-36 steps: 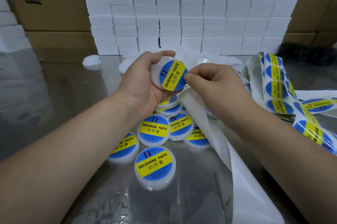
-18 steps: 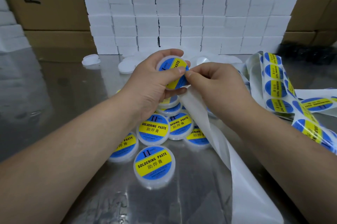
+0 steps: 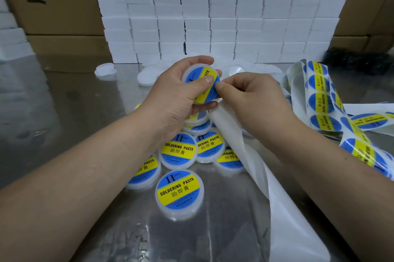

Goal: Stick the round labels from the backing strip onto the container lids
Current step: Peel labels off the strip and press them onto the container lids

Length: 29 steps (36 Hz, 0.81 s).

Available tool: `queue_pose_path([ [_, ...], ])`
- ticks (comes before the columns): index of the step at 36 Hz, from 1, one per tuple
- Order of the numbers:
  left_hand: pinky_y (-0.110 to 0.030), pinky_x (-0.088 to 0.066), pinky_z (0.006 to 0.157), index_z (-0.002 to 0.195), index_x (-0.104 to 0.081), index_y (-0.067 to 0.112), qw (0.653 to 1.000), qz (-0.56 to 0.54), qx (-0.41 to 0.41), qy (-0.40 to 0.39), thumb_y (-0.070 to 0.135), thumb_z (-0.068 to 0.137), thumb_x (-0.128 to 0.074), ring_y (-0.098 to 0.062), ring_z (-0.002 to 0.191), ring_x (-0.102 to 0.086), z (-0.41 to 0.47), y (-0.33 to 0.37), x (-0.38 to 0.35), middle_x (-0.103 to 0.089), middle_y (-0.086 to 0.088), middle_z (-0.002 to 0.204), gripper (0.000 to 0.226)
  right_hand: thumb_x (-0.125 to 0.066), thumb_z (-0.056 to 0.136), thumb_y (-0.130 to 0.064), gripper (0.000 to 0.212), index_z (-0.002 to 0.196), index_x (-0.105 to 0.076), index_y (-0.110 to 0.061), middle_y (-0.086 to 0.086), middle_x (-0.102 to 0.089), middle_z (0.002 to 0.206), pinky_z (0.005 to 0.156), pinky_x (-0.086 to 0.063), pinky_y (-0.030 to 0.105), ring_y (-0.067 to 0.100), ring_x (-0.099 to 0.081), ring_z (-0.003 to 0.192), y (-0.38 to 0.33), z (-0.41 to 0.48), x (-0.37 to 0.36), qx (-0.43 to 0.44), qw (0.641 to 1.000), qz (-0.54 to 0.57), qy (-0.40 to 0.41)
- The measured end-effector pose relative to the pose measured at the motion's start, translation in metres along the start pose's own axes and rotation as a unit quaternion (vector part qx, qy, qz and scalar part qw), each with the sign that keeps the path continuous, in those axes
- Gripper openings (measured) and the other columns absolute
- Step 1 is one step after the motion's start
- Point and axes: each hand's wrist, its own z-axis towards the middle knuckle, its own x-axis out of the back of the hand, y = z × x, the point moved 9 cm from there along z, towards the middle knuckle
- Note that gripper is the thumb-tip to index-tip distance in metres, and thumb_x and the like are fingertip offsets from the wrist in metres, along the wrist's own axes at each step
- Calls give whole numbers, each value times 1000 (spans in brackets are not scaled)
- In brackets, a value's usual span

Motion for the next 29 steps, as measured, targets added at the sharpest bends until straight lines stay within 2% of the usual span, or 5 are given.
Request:
queue_pose_path([
  [10,-25,-56,62,94,-60,27,1000,23,-3,7,6,90,-54,-14,76,-70,-1,2,0,-70,4,96,22,-59,88,-28,27,61,-62,-28,-12,-58,53,51,-39,15,-2,-50,52,3,2,1,3,1000,-13,0],
  [16,-26,-57,67,92,-59,29,994,101,-46,4,5,92,-52,-8,78,-68,-5,8,-4,-68,5,98,25,-60,87,-30,27,60,-62,-27,-18,-56,47,48,-36,12,-4,-49,50,6,3,2,3,999,-32,6],
  [21,-14,-52,67,91,-58,33,981,161,-109,3,3,90,-52,1,85,-64,-12,21,-10,-66,11,98,30,-61,85,-30,24,65,-65,-19,-18,-53,45,46,-35,17,0,-46,47,6,3,2,6,999,-40,10],
  [25,-19,-55,69,90,-58,37,978,173,-118,11,5,90,-53,-7,87,-66,-14,22,-10,-65,4,104,32,-62,85,-33,27,61,-64,-19,-18,-51,42,40,-30,12,0,-45,42,5,3,5,17,998,-51,16],
  [29,-24,-57,63,93,-50,42,977,175,-115,32,8,92,-51,-18,82,-67,-15,24,-8,-61,-8,110,34,-63,84,-36,36,63,-62,-7,-11,-44,37,37,-27,13,4,-39,37,5,4,7,18,997,-77,25],
])
